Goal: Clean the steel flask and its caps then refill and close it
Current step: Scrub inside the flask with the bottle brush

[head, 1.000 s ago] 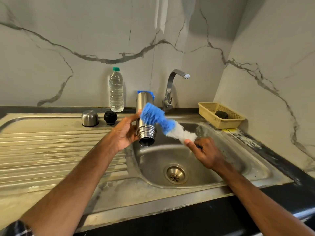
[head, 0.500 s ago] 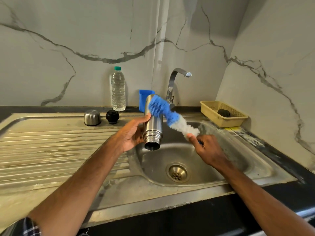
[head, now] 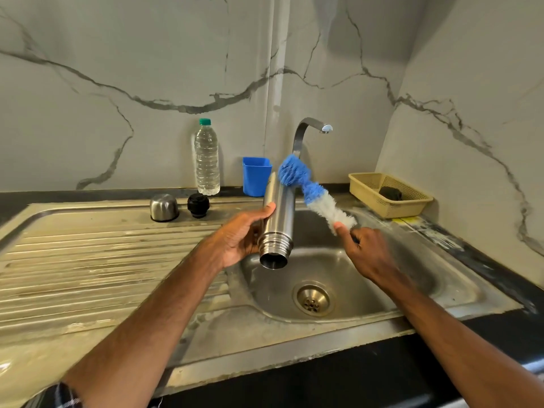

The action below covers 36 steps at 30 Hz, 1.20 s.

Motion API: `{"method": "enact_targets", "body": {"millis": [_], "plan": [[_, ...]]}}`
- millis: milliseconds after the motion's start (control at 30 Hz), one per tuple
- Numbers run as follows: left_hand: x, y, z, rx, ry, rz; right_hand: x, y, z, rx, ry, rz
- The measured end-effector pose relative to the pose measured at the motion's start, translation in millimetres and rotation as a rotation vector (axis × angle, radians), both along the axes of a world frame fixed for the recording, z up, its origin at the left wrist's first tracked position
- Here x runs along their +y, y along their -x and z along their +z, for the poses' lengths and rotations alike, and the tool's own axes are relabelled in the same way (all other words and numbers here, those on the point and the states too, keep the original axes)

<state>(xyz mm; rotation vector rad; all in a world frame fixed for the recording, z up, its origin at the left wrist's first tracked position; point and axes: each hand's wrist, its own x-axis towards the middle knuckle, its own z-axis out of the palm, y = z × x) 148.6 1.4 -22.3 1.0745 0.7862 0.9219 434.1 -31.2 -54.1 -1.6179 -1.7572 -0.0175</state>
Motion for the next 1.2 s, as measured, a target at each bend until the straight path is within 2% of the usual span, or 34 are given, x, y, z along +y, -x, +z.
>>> {"method": "enact_targets", "body": {"millis": [133,233,367,433,633,800,967,1100,1200], "plan": [[-4.7,-2.9,1.5,0.046,-0.01,-0.017,2.3,-1.6,0.2,-0.035,0.014,-0.003],[-7.8,-5.7,2.8,0.07,-0.02,-0.034,1.0,-4.0,2.7,0.057,0.022,-0.032],[-7.5,-4.6,2.5,0.068,-0.019,-0.019,-0.6,-2.6,4.5,0.015,0.04,-0.016],[-6.4,-3.7,1.5,0.025,0.002,-0.034,0.2,-4.8,4.8,0.085,0.042,-0.048],[-0.5,4.5,0.5,-0.152,0.094,-0.097,3.1,-8.7,1.8,0.107,0.056,-0.053],[-0.1,6.8,-1.6,-0.227,0.167,-0.136,-6.5,3.1,7.5,-0.003,0.077,-0.021],[-1.0,3.3,-0.8,-0.14,0.1,-0.047,-3.0,-1.7,8.4,0.102,0.046,-0.039],[-4.0,0.3,2.9,-0.066,0.085,-0.047,-6.6,-1.6,6.6,0.025,0.005,0.017],[-4.3,1.3,1.5,-0.031,0.075,-0.051,-3.0,-1.1,7.8,0.075,0.005,-0.013]]}}
